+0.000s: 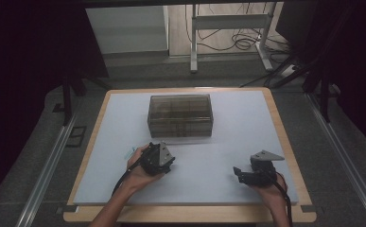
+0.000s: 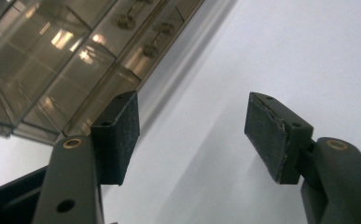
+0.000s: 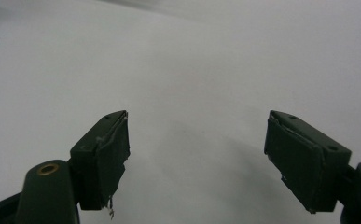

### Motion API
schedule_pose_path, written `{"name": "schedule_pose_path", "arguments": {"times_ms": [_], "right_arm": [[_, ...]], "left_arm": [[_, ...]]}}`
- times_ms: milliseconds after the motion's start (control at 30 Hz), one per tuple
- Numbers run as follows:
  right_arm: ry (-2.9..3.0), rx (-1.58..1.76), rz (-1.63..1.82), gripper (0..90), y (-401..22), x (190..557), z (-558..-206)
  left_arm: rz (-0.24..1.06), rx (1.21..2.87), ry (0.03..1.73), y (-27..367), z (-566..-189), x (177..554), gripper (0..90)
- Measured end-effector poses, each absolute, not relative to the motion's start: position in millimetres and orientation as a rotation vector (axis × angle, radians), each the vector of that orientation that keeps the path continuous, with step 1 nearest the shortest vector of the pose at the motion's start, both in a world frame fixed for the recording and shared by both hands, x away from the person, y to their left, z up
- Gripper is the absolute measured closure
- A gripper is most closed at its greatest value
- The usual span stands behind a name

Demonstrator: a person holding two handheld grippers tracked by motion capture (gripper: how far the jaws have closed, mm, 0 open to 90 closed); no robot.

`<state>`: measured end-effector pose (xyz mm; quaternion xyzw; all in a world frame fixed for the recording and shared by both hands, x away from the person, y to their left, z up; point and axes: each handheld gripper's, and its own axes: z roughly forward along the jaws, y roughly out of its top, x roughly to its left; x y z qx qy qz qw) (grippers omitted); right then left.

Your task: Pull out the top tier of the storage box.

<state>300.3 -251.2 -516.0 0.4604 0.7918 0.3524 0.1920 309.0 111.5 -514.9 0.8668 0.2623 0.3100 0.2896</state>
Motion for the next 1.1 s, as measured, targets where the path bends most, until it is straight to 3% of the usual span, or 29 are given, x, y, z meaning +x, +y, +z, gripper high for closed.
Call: {"name": "schedule_pose_path", "arguments": {"times_ms": [633,833,1100], "right_arm": [[2.263,1.237,1.008,23.3,-241,306,-511],[2.284,1.198,1.019,24.6,-235,310,-504],[2.316,1.164,1.033,27.1,-230,315,-497]], "left_arm": [[0.659,2.28,0.838,147,-515,305,31.9],[0.62,2.276,0.852,160,-509,305,27.6],[0.608,2.266,0.887,172,-508,307,28.4]]}}
